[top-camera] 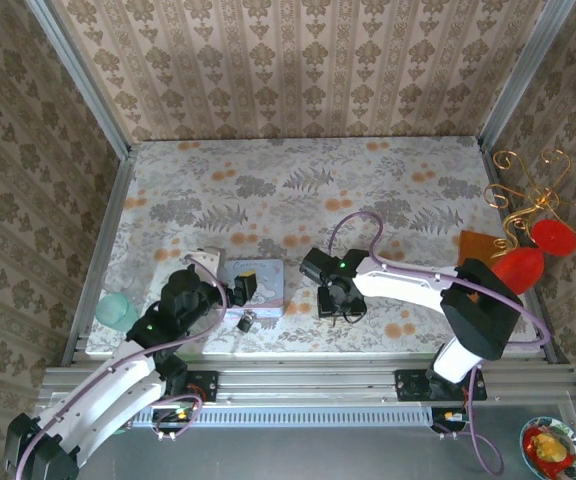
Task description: Unlock the padlock with the key
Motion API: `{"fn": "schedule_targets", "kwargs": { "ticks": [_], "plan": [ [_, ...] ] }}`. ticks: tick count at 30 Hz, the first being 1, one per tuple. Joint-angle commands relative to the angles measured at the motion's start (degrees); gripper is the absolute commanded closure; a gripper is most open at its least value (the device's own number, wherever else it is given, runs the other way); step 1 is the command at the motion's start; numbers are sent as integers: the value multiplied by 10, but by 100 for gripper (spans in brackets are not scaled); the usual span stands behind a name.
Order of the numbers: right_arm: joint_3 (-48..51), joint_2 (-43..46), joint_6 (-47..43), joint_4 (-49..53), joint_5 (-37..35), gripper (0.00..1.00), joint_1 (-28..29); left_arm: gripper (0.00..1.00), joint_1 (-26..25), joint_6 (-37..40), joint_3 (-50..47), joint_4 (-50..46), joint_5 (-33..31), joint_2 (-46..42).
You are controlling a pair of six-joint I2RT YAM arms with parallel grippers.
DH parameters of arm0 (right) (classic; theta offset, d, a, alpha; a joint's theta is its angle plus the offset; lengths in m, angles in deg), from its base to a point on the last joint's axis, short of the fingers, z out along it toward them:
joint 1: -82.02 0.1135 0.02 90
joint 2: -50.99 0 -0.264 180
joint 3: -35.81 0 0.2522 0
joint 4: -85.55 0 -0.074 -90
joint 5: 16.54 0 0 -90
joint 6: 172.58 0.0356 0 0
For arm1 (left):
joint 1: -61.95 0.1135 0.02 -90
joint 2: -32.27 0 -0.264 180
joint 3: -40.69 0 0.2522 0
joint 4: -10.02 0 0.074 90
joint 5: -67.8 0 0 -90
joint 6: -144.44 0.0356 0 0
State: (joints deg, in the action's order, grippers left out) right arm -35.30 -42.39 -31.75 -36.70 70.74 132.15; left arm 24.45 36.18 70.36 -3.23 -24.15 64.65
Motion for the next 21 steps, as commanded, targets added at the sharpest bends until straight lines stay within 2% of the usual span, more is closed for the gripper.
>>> {"fn": "schedule_targets", "kwargs": {
  "ticks": [1,10,21],
  "plan": [
    [-14,-12,36,30,-5,49,-2,0,-3,3,-4,16,6,-9],
    [-15,-42,38,24,-20,64,-5,0,-3,-1,-3,7,14,-34],
    [-31,-71,36,12,-37,73,-6,0,-3,3,2,2,12,-28]
  ]
}}
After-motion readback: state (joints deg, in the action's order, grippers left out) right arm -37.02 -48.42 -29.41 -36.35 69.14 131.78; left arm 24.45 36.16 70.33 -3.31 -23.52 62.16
